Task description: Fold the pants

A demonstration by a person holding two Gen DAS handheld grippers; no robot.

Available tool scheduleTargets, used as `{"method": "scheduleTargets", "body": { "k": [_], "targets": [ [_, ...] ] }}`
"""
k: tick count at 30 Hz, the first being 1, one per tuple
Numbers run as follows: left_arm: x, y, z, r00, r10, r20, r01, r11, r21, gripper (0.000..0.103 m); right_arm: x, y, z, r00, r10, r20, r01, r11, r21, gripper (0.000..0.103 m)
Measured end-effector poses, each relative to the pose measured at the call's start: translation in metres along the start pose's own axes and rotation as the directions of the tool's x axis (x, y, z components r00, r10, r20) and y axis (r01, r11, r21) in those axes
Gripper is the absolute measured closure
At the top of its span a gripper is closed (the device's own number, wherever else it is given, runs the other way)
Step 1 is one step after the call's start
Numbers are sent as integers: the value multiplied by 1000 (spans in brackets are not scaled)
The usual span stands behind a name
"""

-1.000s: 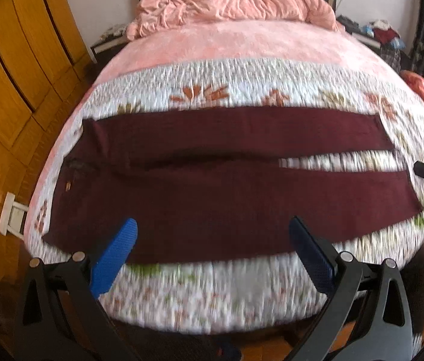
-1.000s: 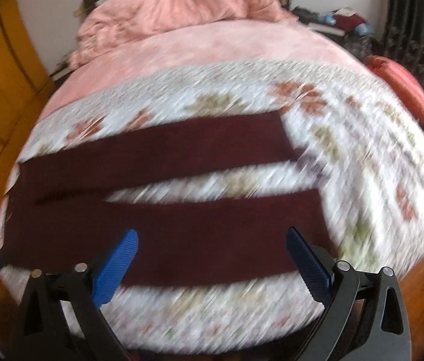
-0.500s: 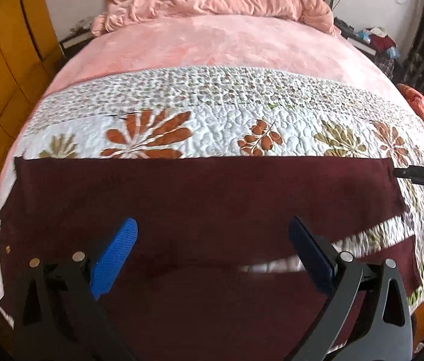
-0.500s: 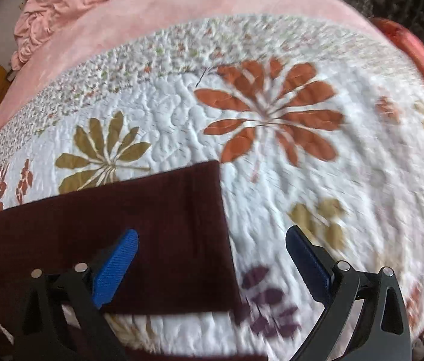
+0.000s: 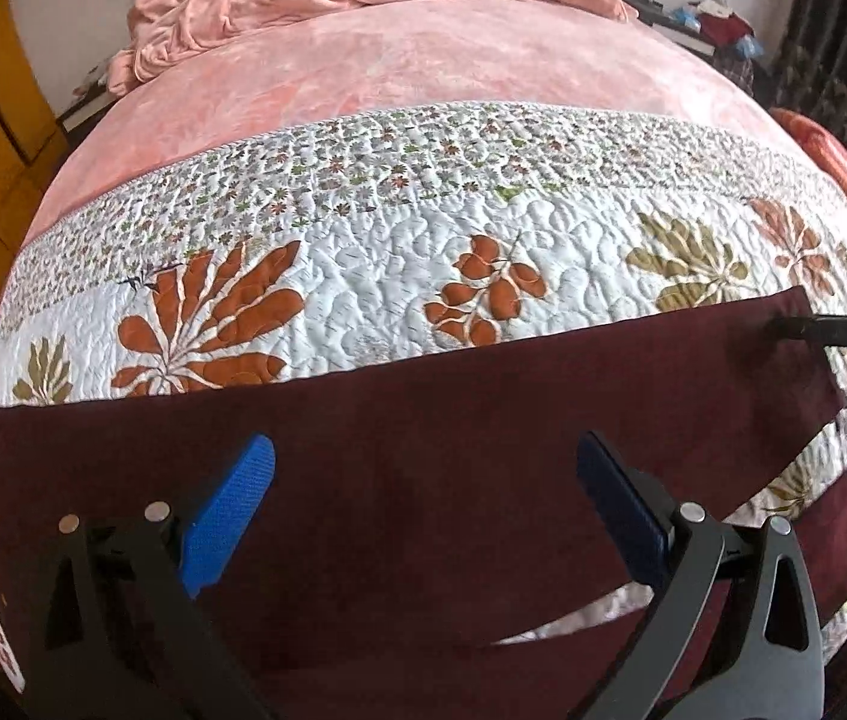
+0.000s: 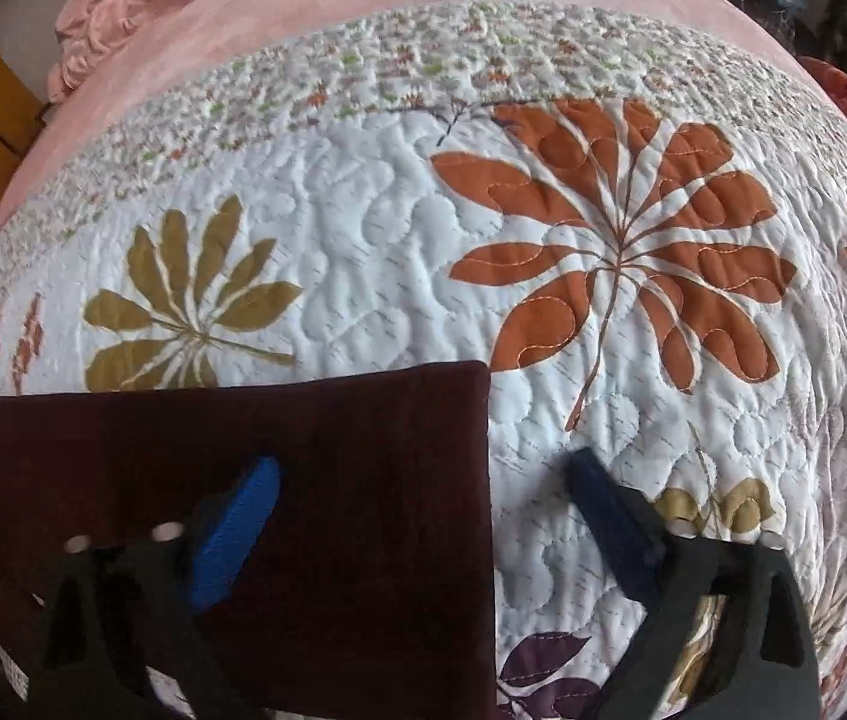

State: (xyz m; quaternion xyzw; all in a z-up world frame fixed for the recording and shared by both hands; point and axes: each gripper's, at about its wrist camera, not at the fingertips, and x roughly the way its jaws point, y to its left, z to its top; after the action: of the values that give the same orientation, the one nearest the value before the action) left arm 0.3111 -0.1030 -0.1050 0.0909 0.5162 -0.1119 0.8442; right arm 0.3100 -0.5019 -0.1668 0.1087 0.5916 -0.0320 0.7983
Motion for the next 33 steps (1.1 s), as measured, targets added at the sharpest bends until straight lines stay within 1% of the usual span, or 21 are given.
{"method": "scheduleTargets", "body": {
  "k": [1,2,3,4,6,7,9,12,15,16,19,21,22,24,26,27,29,30,31,32,33],
  "targets": [
    [1,1,1,1000,1,2,-1,1000,5,3,-4,1,-3,1000,1,10,0,1000,-25,33],
    [3,2,2,1000,0,3,0,1000,13,3,-9,6,-5,1000,22,20,-21,998,-60,62],
    [5,4,5,1000,0,3,0,1000,21,3,-15,10,-8,999,34,21,-31,995,-99,80],
    [7,6,7,1000,-6,1,6,1000,30,3,-18,14,-10,999,27,21,-24,993,-119,81],
    [11,7,12,999,-35,-2,35,998,60,3,-32,20,-14,998,49,41,-41,983,-179,83],
    [14,5,15,999,-44,3,44,995,95,3,-40,23,-15,996,62,58,-49,978,-202,83],
    [18,0,21,996,-91,8,88,983,160,3,-67,21,-20,983,147,111,-117,964,-239,83],
    [27,-10,31,975,-222,-21,219,939,264,3,-108,17,-28,950,249,188,-188,937,-293,83],
    [38,-25,44,934,-346,-88,354,867,351,3,-140,19,-31,918,321,233,-225,906,-358,83],
    [40,-29,47,926,-363,-106,376,851,366,3,-150,20,-35,909,336,246,-226,895,-384,83],
    [46,-42,57,877,-443,-185,479,783,398,3,-171,29,-38,886,373,275,-227,867,-443,83],
    [51,-48,63,825,-506,-252,565,729,386,3,-183,33,-44,870,391,300,-221,854,-471,84],
    [55,-48,64,800,-528,-285,600,709,371,3,-187,33,-46,863,401,308,-224,849,-478,84],
    [62,-53,67,739,-573,-353,672,663,330,3,-198,33,-49,844,429,322,-239,837,-492,84],
    [67,-51,67,707,-595,-382,704,646,295,3,-203,31,-50,833,441,334,-244,835,-494,84],
    [69,-48,65,696,-594,-403,711,646,277,3,-205,29,-51,828,445,340,-248,836,-490,84],
    [74,-42,59,673,-581,-457,722,649,238,4,-203,26,-50,831,437,345,-240,840,-486,84],
    [76,-36,52,667,-563,-489,718,660,220,4,-201,24,-50,834,430,346,-239,846,-477,84],
    [76,-32,48,672,-546,-500,708,672,218,6,-198,21,-49,835,428,345,-243,850,-467,84],
    [75,-25,42,682,-531,-503,695,684,221,28,-193,18,-49,838,424,343,-249,857,-451,84],
    [75,-18,37,693,-514,-505,681,696,227,46,-191,17,-49,841,421,341,-251,861,-443,84]
  ]
}}
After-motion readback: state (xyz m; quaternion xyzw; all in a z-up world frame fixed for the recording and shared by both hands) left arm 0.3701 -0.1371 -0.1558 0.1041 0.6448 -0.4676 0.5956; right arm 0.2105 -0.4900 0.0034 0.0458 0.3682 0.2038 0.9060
